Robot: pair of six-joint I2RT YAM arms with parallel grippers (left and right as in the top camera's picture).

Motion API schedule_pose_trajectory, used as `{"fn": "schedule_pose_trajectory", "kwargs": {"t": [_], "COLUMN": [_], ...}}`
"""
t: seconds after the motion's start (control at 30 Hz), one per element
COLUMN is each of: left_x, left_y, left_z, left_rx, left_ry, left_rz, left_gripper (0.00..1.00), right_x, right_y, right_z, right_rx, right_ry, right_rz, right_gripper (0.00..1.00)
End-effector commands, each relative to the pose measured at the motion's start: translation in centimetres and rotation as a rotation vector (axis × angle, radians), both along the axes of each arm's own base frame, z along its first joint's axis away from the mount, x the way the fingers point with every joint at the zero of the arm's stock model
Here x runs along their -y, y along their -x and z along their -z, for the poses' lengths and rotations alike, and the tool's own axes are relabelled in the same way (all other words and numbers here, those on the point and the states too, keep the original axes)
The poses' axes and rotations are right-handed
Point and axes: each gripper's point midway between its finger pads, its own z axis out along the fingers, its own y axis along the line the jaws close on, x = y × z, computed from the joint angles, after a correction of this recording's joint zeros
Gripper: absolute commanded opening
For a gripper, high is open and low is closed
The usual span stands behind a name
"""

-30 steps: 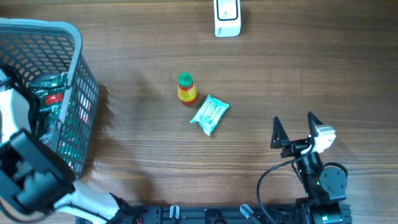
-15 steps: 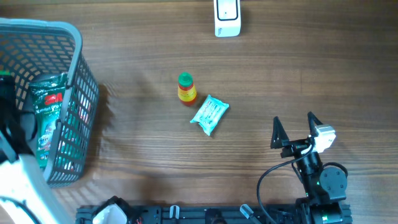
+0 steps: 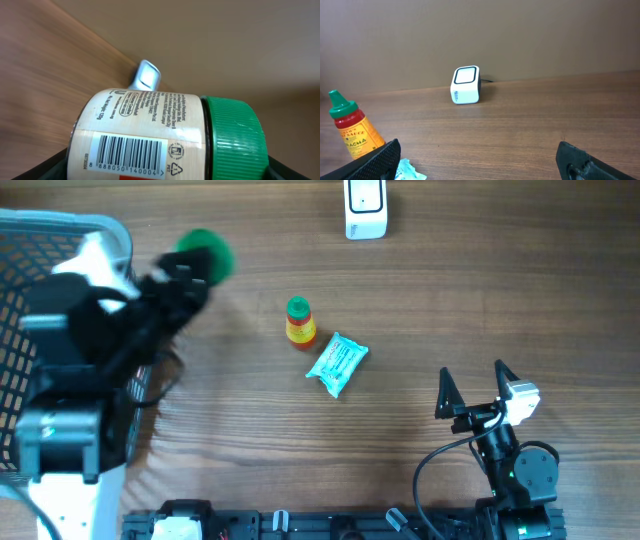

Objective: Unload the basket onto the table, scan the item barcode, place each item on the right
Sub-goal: 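Carry the jar out and set it right of the wipes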

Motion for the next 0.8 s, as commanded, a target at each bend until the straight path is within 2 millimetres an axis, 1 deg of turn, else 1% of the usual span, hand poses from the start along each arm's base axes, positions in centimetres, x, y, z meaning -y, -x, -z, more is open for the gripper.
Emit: {"fn": "schedule_pose_trajectory", "kwargs": {"t": [0.0,0.03,0.07,0.13,0.2,0.27,0.37,0.4,0.5,0.57,0.63,0.7,0.77], "left_x": [6.3,7.4,9.6,11.9,14.7,17.6,20.7,22.1,24.0,24.9,25.2,25.8,26.1], "left_y": [-0.3,-0.4,-0.5,-0.9,-1.2,-1.5,-2.0,-2.3,-2.6,-3.0,-3.3,-3.5,-3.7], "left_z": [0.4,0.8,1.8,3.6,5.9,8.8,12.3,14.3,17.3,19.8,21.7,24.2,26.1], "left_rx": [0.034,0.029,0.011,-0.021,-0.051,-0.083,-0.100,-0.112,-0.115,-0.117,-0.126,-0.144,-0.157], "left_ry": [-0.075,-0.085,-0.107,-0.150,-0.216,-0.287,-0.379,-0.424,-0.502,-0.586,-0.644,-0.698,-0.738], "left_rz": [0.187,0.213,0.251,0.279,0.324,0.375,0.439,0.466,0.519,0.538,0.547,0.569,0.581], "left_gripper": [0.62,0.62,0.62,0.62,0.63,0.63,0.64,0.65,0.65,0.65,0.65,0.65,0.65], "right_x": [0.2,0.2,0.2,0.2,0.2,0.2,0.2,0.2,0.2,0.2,0.2,0.2,0.2], "right_y": [0.0,0.0,0.0,0.0,0.0,0.0,0.0,0.0,0.0,0.0,0.0,0.0,0.0], "right_z": [-0.1,-0.1,-0.1,-0.1,-0.1,-0.1,-0.1,-0.1,-0.1,-0.1,-0.1,-0.1,-0.1], "right_rx": [0.006,0.006,0.006,0.006,0.006,0.006,0.006,0.006,0.006,0.006,0.006,0.006,0.006], "right_ry": [0.012,0.012,0.012,0.011,0.011,0.011,0.012,0.012,0.011,0.012,0.012,0.012,0.012], "right_rz": [0.012,0.012,0.012,0.012,0.012,0.012,0.012,0.012,0.012,0.012,0.012,0.012,0.012], "right_gripper": [1.00,1.00,1.00,1.00,1.00,1.00,1.00,1.00,1.00,1.00,0.99,1.00,1.00]}}
